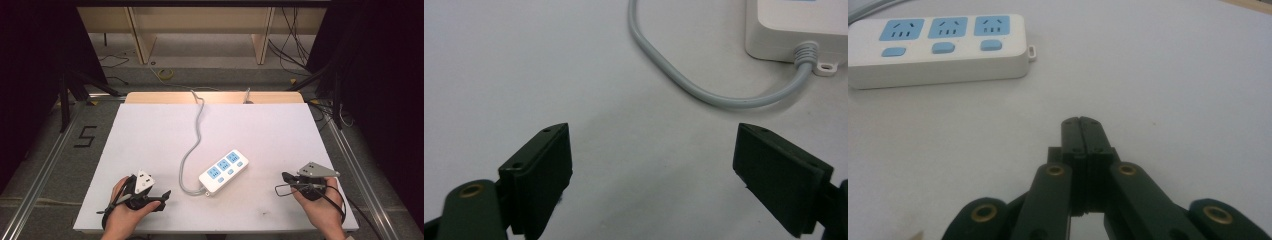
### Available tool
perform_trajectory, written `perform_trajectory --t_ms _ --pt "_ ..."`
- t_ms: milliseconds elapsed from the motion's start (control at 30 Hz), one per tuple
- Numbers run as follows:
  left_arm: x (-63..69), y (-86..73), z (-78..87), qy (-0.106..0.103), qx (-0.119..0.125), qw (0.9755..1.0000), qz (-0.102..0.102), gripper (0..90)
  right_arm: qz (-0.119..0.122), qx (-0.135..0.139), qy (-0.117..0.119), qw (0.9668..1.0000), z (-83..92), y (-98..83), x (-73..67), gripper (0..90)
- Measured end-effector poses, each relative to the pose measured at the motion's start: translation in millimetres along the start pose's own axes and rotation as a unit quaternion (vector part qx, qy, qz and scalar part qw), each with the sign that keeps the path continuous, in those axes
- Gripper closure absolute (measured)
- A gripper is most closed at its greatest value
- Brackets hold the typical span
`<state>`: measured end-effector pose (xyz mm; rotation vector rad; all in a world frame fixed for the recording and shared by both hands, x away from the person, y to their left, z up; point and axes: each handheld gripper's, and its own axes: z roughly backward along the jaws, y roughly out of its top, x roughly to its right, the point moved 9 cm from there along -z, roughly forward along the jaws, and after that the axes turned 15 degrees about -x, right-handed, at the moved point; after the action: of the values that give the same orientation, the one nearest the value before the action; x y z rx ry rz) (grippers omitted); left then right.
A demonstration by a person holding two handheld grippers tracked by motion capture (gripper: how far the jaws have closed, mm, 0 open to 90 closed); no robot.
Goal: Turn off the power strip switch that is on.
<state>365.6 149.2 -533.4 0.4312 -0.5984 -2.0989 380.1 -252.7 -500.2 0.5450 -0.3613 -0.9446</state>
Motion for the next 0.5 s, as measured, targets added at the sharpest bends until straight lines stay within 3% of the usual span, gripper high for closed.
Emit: perform_trajectory --t_ms 500 --pt "0.8 0.7 -0.9 0.001 0.0 1.0 0.001 15.6 0.013 -0.006 0.012 0.9998 -2.5 12.8 -8.1 90.0"
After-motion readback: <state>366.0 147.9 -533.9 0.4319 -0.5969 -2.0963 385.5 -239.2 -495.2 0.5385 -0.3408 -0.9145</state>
